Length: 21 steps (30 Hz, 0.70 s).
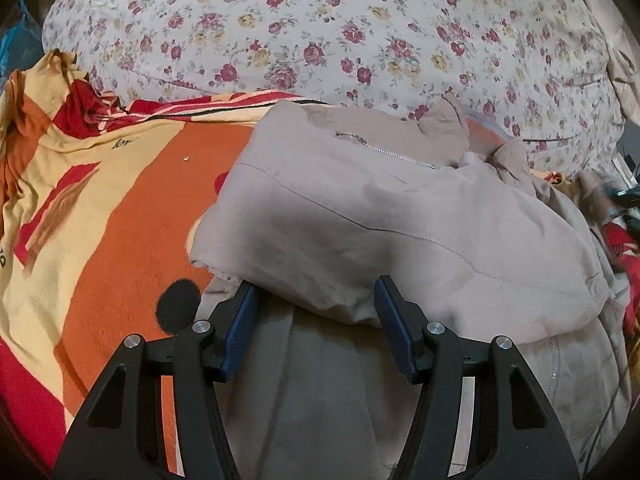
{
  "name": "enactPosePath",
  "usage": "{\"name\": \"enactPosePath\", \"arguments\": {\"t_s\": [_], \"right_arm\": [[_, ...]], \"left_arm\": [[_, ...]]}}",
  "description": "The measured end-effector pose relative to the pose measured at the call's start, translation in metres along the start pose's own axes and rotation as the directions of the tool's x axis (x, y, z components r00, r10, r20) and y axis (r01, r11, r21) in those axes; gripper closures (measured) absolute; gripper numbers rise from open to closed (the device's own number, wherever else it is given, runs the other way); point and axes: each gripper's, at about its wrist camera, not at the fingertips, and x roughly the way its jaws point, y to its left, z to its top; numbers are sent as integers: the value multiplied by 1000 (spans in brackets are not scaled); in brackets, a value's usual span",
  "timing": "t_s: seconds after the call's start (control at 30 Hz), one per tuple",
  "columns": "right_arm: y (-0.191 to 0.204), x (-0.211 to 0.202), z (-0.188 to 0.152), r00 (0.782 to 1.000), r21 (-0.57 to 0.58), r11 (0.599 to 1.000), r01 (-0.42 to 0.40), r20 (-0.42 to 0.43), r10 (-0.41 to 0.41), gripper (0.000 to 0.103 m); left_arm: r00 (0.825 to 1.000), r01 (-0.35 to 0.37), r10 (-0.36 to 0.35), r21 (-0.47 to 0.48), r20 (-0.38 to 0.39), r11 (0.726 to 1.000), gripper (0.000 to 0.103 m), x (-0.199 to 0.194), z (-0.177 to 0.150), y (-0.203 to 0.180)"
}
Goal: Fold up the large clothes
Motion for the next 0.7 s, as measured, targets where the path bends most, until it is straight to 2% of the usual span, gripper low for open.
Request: {"name": "enactPosePath", "arguments": {"t_s": [0.1, 0.2, 0.33, 0.4, 0.5, 0.6, 0.7], "right_arm": [[24, -51, 5, 994, -59, 993, -99, 40, 101, 91], [56, -97, 2, 979, -141, 971, -193, 34, 199, 91], [115, -147, -15, 944, -274, 904, -327, -61, 323, 91], [144, -158, -24, 926, -330, 866, -377, -125, 356, 91], [196, -151, -46, 883, -388, 795, -466, -258, 392, 91], [243, -113, -75, 851, -420, 750, -512, -369, 374, 91], [279, -50, -98, 829, -410, 744, -528, -441, 345, 91]], "left_arm": [[1000, -2, 2, -1, 8, 1000, 44, -3, 0, 0], [1000, 6, -5, -19, 30, 1000, 44, -13, 1, 6], [997, 41, -36, -79, 72, 996, 44, -30, 6, 18], [994, 71, -60, -120, 94, 990, 44, -39, 8, 28], [986, 135, -113, -187, 123, 973, 44, -49, 11, 44], [978, 192, -167, -239, 123, 952, 44, -50, 13, 59], [964, 259, -231, -287, 128, 922, 27, -43, 15, 71]]}}
